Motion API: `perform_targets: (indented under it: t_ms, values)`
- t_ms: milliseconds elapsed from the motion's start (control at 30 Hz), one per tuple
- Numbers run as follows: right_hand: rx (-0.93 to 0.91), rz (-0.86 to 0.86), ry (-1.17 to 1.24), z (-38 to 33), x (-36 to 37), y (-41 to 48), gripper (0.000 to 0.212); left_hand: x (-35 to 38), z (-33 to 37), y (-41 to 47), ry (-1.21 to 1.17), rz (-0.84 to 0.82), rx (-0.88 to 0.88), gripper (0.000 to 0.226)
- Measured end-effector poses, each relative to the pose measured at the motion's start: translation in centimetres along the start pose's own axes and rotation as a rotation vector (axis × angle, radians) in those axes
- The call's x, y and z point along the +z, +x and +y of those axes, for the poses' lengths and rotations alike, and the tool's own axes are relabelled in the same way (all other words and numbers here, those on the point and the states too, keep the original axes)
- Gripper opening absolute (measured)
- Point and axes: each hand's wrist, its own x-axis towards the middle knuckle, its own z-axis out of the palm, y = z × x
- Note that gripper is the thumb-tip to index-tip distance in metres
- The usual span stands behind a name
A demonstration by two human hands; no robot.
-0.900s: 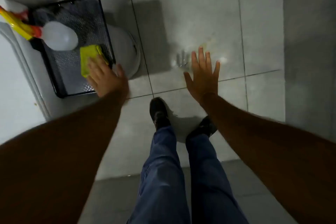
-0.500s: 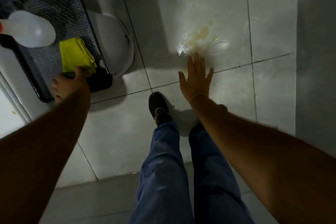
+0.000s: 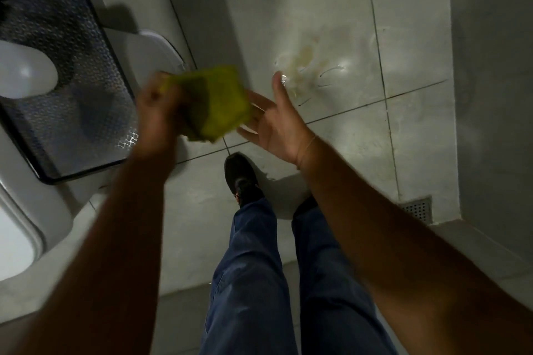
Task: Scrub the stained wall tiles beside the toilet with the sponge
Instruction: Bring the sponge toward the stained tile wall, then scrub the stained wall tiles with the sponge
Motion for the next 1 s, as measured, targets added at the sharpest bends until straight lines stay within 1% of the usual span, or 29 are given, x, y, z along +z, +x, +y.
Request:
perform_targets:
  t_ms: [33, 67, 100, 133, 167, 233, 267, 300, 367, 400, 433, 500, 567, 633, 700, 767, 800, 833, 933, 1000]
  values:
    - [0.042, -0.096, 0.111, -0.7, -0.7, -0.4, 0.097, 2.2, -0.8, -0.4, 0.056, -0.111, -0.065, 0.007]
    - [0.066, -0.144, 0.169, -1.1, -1.5, -0.8, 0.101, 4.5, -2.2, -0.6, 0.116, -0.162, -0.119, 0.010]
    - [0.076, -0.154, 0.177, -1.4, -2.3, -1.2, 0.100, 6.7, -3.5, -0.8, 0.165, -0.160, -0.183, 0.011]
    - [0.071, -0.131, 0.141, -1.4, -3.6, -1.5, 0.096, 8.0, -4.9, -0.4, 0.186, -0.147, -0.223, 0.017]
    - [0.056, -0.078, 0.081, -1.2, -5.1, -1.7, 0.086, 9.2, -6.3, 0.1, 0.218, -0.159, -0.240, 0.024]
    - [0.003, 0.113, -0.031, -0.5, -8.3, -1.7, 0.058, 10.3, -9.1, 1.6, 0.348, -0.247, -0.200, 0.031]
    - [-0.034, 0.226, -0.052, -0.2, -9.6, -1.7, 0.051, 10.8, -10.4, 2.2, 0.410, -0.276, -0.182, 0.031]
    - [-0.070, 0.341, -0.040, 0.3, -10.9, -1.4, 0.049, 11.2, -12.5, 3.1, 0.436, -0.269, -0.190, 0.030]
    - [-0.153, 0.587, -0.030, 0.8, -13.9, -0.2, 0.049, 11.7, -16.6, 4.8, 0.448, -0.170, -0.237, 0.033]
    - [-0.198, 0.715, -0.075, 1.2, -15.5, 0.4, 0.046, 11.6, -18.4, 5.5, 0.457, -0.116, -0.270, 0.037]
    - [-0.245, 0.831, -0.161, 1.3, -16.8, 0.9, 0.042, 11.2, -20.1, 6.1, 0.485, -0.077, -0.306, 0.041]
    - [-0.366, 1.026, -0.427, 1.5, -19.8, 2.1, 0.034, 10.4, -23.4, 7.2, 0.591, -0.031, -0.371, 0.052]
    - [-0.490, 1.149, -0.687, 1.4, -22.7, 3.8, 0.037, 9.3, -26.1, 8.0, 0.756, -0.032, -0.373, 0.064]
    - [-0.533, 1.229, -0.906, 0.6, -25.7, 6.3, 0.046, 8.8, -27.7, 8.7, 0.914, -0.049, -0.316, 0.070]
    - [-0.525, 1.283, -1.207, -0.2, -28.3, 9.3, 0.056, 8.5, -28.7, 10.0, 1.053, -0.092, -0.212, 0.074]
    - [-0.541, 1.293, -1.490, 0.1, -29.4, 11.7, 0.063, 8.4, -29.1, 11.6, 1.127, -0.144, -0.102, 0.075]
    - [-0.537, 1.258, -1.612, 0.8, -29.5, 12.7, 0.065, 8.4, -29.1, 12.5, 1.145, -0.162, -0.064, 0.074]
    - [-0.502, 1.180, -1.738, 1.8, -29.3, 13.4, 0.067, 8.5, -29.1, 13.3, 1.153, -0.174, -0.042, 0.074]
    - [-0.323, 0.814, -2.040, 6.4, -27.8, 14.6, 0.077, 9.2, -29.0, 14.8, 1.205, -0.205, -0.003, 0.073]
    - [-0.298, 0.542, -2.153, 9.8, -26.9, 14.4, 0.076, 9.3, -28.9, 15.4, 1.232, -0.246, -0.031, 0.071]
